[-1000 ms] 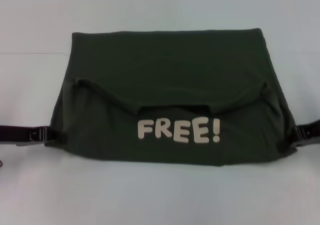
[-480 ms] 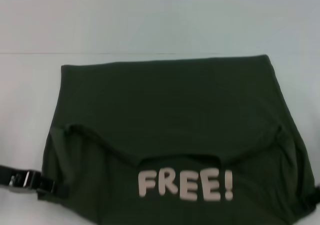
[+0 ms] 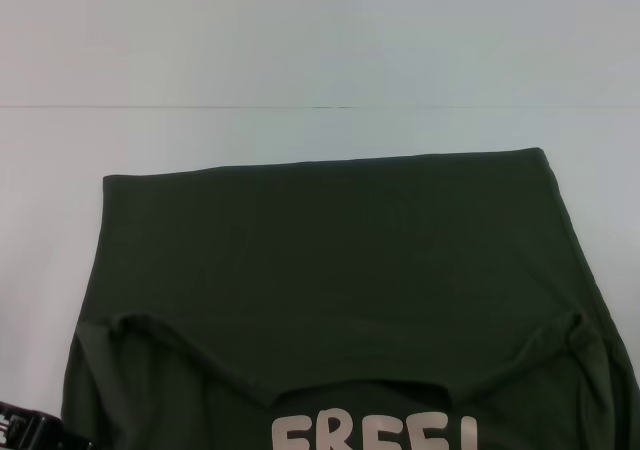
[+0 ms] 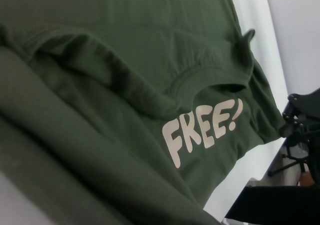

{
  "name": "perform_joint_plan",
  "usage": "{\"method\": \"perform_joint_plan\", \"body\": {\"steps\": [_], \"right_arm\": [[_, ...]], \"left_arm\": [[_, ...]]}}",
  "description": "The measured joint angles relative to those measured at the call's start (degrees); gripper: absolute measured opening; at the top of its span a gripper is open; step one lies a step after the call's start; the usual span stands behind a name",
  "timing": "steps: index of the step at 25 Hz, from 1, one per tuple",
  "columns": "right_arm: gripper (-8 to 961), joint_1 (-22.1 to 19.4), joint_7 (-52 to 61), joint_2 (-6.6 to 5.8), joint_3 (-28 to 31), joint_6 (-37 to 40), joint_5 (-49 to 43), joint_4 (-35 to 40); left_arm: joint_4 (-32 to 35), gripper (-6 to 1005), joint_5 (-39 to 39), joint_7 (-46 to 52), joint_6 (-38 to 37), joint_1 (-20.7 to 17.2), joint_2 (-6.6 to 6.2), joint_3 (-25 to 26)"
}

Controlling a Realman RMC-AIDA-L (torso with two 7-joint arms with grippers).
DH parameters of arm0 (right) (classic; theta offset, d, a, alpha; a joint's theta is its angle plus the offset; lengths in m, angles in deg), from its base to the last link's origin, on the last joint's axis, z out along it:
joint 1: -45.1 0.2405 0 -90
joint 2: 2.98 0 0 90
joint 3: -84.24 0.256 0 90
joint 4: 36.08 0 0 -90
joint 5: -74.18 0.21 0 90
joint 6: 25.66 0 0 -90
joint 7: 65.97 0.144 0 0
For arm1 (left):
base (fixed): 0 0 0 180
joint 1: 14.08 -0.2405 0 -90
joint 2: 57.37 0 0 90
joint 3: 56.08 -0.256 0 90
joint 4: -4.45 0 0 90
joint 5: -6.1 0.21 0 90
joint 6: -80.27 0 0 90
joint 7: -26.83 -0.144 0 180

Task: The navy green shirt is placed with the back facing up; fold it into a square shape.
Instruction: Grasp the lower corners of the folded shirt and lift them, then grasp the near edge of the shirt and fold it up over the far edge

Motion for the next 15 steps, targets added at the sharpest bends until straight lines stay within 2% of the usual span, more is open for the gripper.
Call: {"method": "perform_joint_plan", "body": {"steps": [6,10,15], "right_arm": [[36,0.3,0.4,0.19,1.7,-0.5,0.3,-0.8],[36,1.1,1.5,-0.19,6.9,-0.5,0.4,-0.9],[36,2.2,4.3,-1.69,16.6,-1.1,1.9,-1.5]], "left_arm": [[-0.2,48,-0.1,-0.1,0.1,0.0,-0.15,2.2],[-0.3,47,-0.5,-0.1,0.3,0.8,-0.62,7.9],[-0.7,47,-0.5,0.5,3.2,1.7,-1.61,14.8]]}}
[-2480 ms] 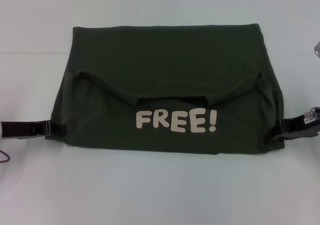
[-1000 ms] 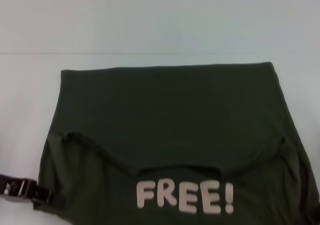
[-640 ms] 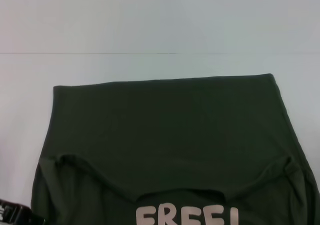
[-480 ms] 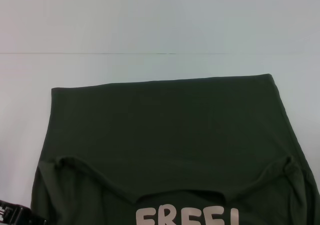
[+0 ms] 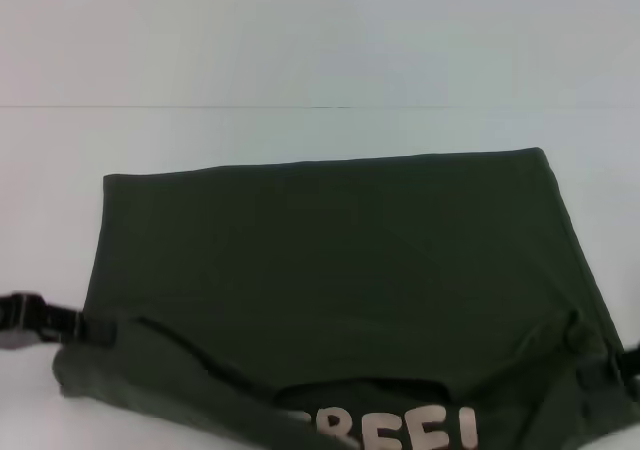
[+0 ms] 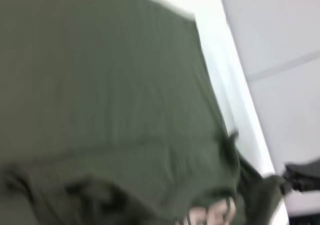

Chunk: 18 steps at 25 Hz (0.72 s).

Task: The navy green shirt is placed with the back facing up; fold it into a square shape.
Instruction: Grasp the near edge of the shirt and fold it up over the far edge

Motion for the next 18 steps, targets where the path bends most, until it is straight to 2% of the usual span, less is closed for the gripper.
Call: {"method": "perform_joint_plan", "body": {"steps": [4,8,9,11,14,18], "right_arm": [[35,0.2,2.3,-1.43,3.8,-2.9,5.6,-2.5],[35,-0.1,4.3,-1.71,4.5,-9.6,11.8,-5.3],[35,-0.4,4.5,-1.76,4.6,-12.9,15.1,-7.1],[35,-0.5,4.5,-1.73,4.6,-14.9,16.7,-8.2],[35,-0.6,3.8,-0.99,4.7,-21.0,20.3,-10.6],[35,-0.7,3.0,1.04,4.6,-27.6,23.9,-11.1]], "left_arm": [[-0.7,47,0.0,0.2,4.3,0.6,-0.09,6.4],[-2.5,47,-1.0,0.1,8.8,0.8,-0.02,9.3],[-4.1,47,-3.2,-0.4,12.5,0.6,0.32,10.6],[-5.0,47,-5.0,-0.8,15.2,0.4,0.69,10.8],[-6.2,46,-7.8,-1.5,20.9,0.0,1.84,10.9],[-6.8,46,-9.9,-2.9,27.2,-0.4,3.75,11.0]]}}
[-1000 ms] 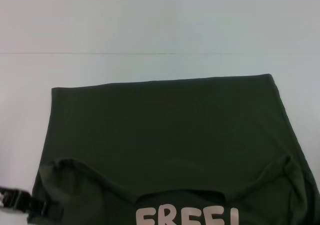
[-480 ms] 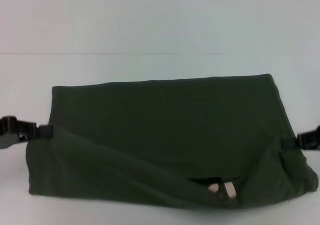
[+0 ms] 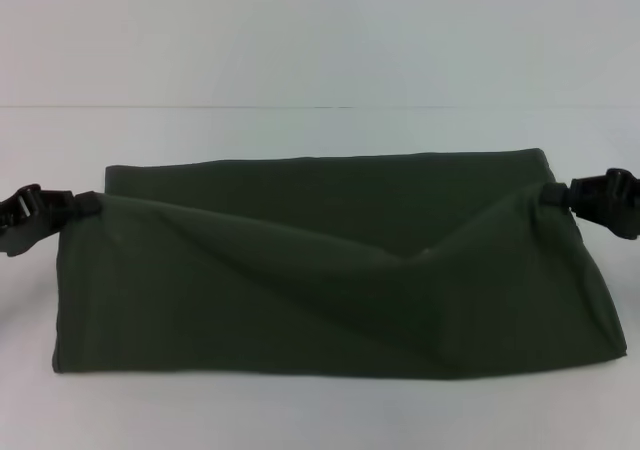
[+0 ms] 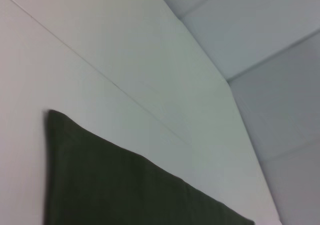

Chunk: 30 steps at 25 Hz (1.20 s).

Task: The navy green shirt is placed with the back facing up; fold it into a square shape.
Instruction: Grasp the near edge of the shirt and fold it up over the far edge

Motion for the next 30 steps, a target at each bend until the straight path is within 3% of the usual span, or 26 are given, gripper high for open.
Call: {"method": "perform_joint_plan", "body": {"steps": [11,22,30], "right_arm": [[35,0.7,-5.2,4.93,0.1,-14.5,6.9,-0.3],[35,0.9,-9.7,6.80,-0.2,-17.1,15.2,-0.4],[36,1.3,-13.1,7.82,-0.3,-22.7,15.7,-1.6]], "left_arm": [[-0.9,47,-6.7,-4.6,13.1,0.1,4.48,-0.1],[-1.5,46,-13.2,-7.4,17.6,2.5,6.00,-0.5],[-1.6,48,-15.1,-12.7,26.6,4.9,8.94,-0.5]]}}
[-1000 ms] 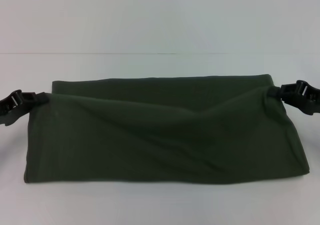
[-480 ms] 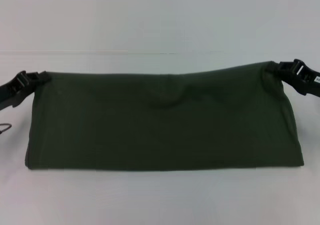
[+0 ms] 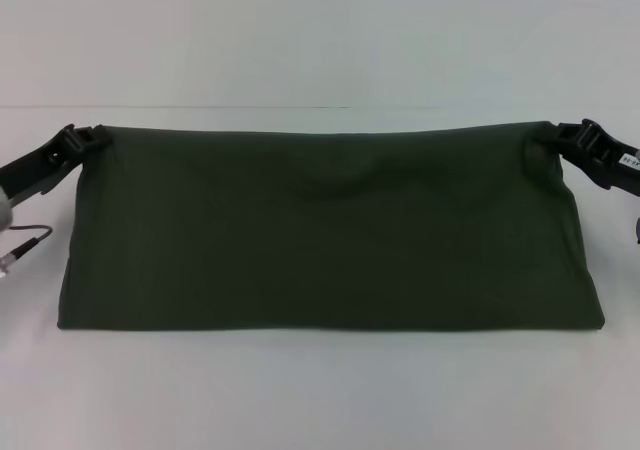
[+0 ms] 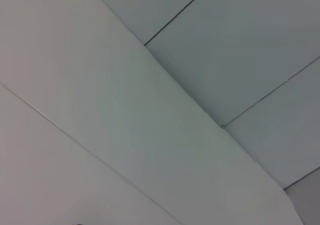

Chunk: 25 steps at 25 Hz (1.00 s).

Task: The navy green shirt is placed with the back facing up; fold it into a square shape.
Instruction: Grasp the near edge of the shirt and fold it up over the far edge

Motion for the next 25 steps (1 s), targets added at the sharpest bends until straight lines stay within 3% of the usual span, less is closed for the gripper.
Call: {"method": "perform_joint_plan", "body": {"steps": [7,25], "right_arm": [[36,1.5,-3.1,0.91,-0.1,-4.4,1.8,-0.3],[35,5.0,-8.4,1.31,-2.5,-12.9,2.4,-3.6]], "left_arm": [[-0.6,47,-0.4,-3.7,7.0,2.4,1.88,-0.1],[-2.2,48,-4.2,-9.6,13.4,3.8,3.56,-0.2]]}}
